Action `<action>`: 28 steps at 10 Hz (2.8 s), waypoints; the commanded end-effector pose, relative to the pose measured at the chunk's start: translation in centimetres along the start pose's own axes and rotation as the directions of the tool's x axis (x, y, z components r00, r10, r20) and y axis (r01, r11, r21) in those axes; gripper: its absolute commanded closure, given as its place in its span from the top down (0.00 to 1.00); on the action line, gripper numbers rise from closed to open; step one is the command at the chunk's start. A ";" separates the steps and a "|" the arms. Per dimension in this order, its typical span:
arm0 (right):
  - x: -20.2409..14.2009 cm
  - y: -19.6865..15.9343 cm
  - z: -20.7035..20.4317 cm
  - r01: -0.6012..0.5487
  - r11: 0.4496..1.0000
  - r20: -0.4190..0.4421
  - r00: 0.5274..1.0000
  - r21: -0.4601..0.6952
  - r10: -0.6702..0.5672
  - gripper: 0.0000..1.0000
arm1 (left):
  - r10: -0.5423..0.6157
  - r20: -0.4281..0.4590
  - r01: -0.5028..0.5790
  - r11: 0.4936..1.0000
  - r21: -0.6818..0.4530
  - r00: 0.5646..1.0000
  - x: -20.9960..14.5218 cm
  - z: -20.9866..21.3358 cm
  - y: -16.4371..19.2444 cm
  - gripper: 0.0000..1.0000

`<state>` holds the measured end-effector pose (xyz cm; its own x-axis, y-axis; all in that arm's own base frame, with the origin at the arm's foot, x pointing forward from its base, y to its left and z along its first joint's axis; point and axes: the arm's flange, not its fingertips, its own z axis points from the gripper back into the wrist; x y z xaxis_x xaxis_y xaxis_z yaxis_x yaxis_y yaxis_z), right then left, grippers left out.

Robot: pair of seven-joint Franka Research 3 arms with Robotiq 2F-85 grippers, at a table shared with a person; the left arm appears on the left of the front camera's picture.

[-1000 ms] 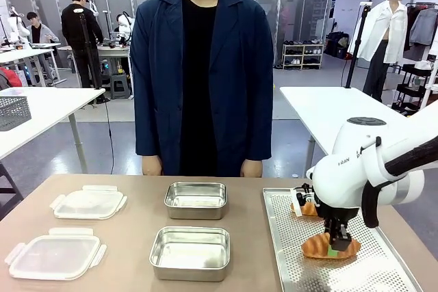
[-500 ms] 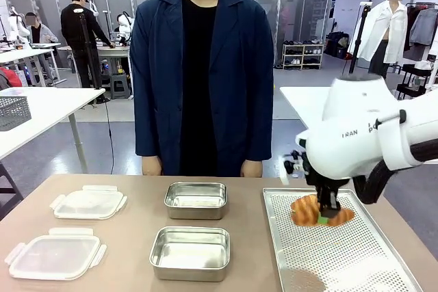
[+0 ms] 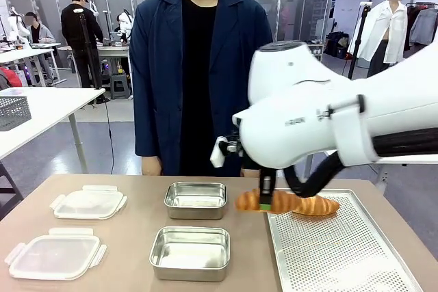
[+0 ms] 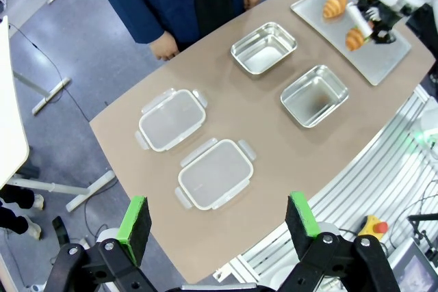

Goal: Place the bread into the airtight container.
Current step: Pick up a Butter Roll and place it into an empty Airtight Container.

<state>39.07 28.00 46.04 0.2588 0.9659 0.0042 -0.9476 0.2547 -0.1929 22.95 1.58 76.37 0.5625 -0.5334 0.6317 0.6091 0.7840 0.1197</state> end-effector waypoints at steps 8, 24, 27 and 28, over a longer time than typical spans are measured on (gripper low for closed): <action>15.7 5.3 -6.5 0.038 0.999 -0.006 0.999 0.014 -0.038 0.36 | -0.004 0.003 0.004 1.000 -0.004 1.000 0.1 0.2 0.0 1.00; 15.5 6.4 -8.6 0.041 0.992 -0.011 0.999 0.117 -0.040 0.87 | -0.004 0.003 0.004 1.000 -0.004 1.000 0.1 0.2 0.0 1.00; 15.5 6.4 -8.6 0.041 0.992 -0.011 0.999 0.117 -0.040 0.87 | -0.004 0.003 0.004 1.000 -0.004 1.000 0.1 0.2 0.0 1.00; 15.5 6.4 -8.6 0.041 0.992 -0.011 0.999 0.117 -0.040 0.87 | -0.004 0.003 0.004 1.000 -0.004 1.000 0.1 0.2 0.0 1.00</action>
<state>38.73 43.93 36.44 0.2724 0.9622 -0.0022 -0.9594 0.2714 -0.0763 22.95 1.57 76.37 0.5625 -0.5335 0.6316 0.6090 0.7841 0.1199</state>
